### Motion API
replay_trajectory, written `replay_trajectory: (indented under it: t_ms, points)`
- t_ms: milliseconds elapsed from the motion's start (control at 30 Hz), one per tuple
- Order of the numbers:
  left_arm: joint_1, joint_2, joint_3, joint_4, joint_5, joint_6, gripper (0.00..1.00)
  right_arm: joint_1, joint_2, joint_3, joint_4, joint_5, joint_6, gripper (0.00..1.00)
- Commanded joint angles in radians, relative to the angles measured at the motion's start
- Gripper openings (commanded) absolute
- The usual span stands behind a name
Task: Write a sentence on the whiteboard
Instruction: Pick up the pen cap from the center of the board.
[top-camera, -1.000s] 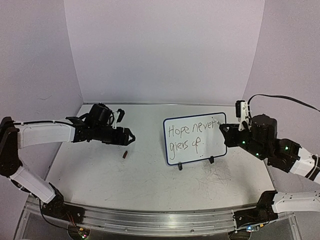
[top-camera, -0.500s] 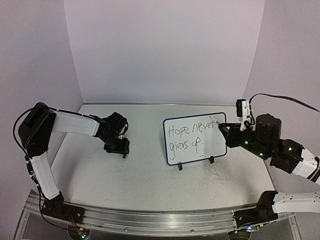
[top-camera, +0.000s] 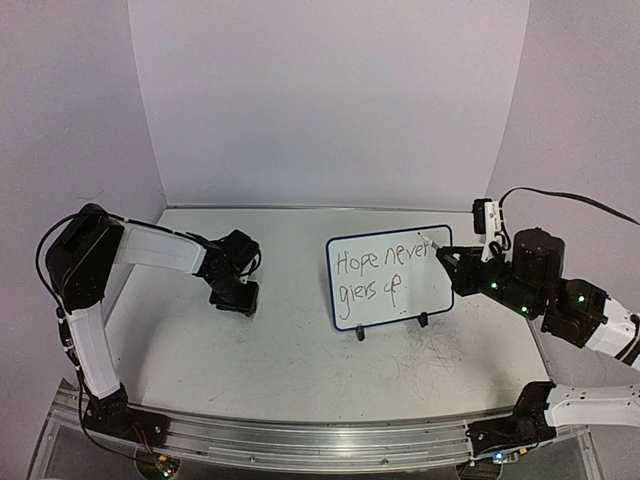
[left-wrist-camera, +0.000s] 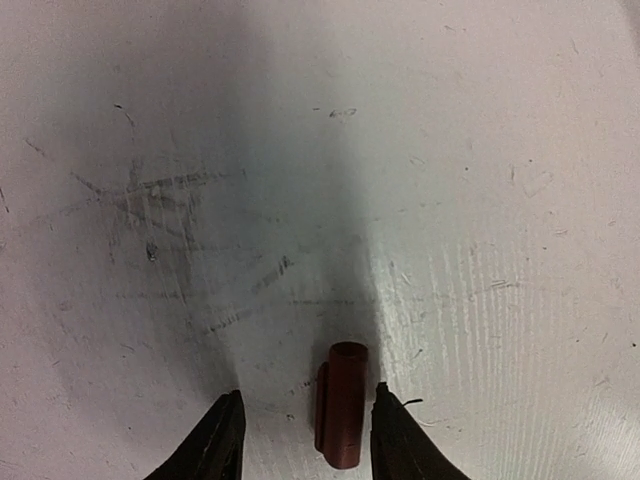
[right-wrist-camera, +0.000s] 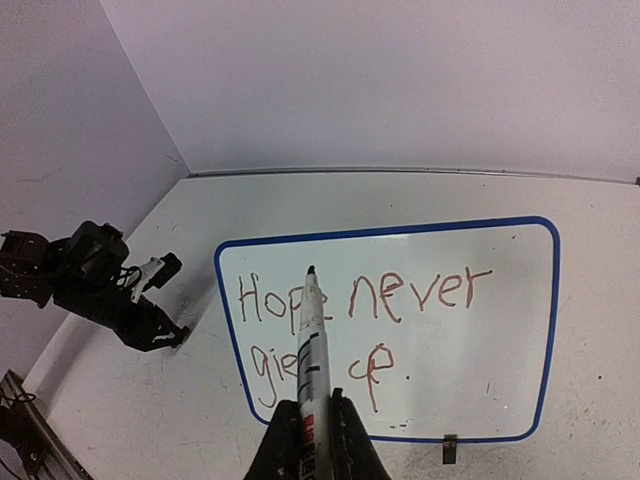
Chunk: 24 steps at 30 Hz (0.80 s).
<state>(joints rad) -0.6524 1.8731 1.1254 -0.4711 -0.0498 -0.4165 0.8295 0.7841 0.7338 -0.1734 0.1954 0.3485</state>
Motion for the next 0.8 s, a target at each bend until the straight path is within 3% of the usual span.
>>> replay_trajectory:
  t_ms: [0,300,533,767]
  points:
    - [-0.022,0.04,0.023,-0.006,-0.036,0.004,0.41,-0.003,0.01,0.015,0.041,-0.011,-0.001,0.0]
    - [-0.061,0.056,-0.02,-0.014,-0.117,-0.004,0.22,-0.004,0.018,0.004,0.055,-0.021,0.003,0.0]
    - [-0.061,-0.072,-0.071,-0.012,-0.147,0.015,0.09,-0.004,0.044,0.011,0.062,-0.032,-0.007,0.0]
    - [-0.062,-0.27,-0.118,-0.004,-0.088,0.099,0.05,-0.003,0.113,0.067,0.053,-0.116,-0.043,0.0]
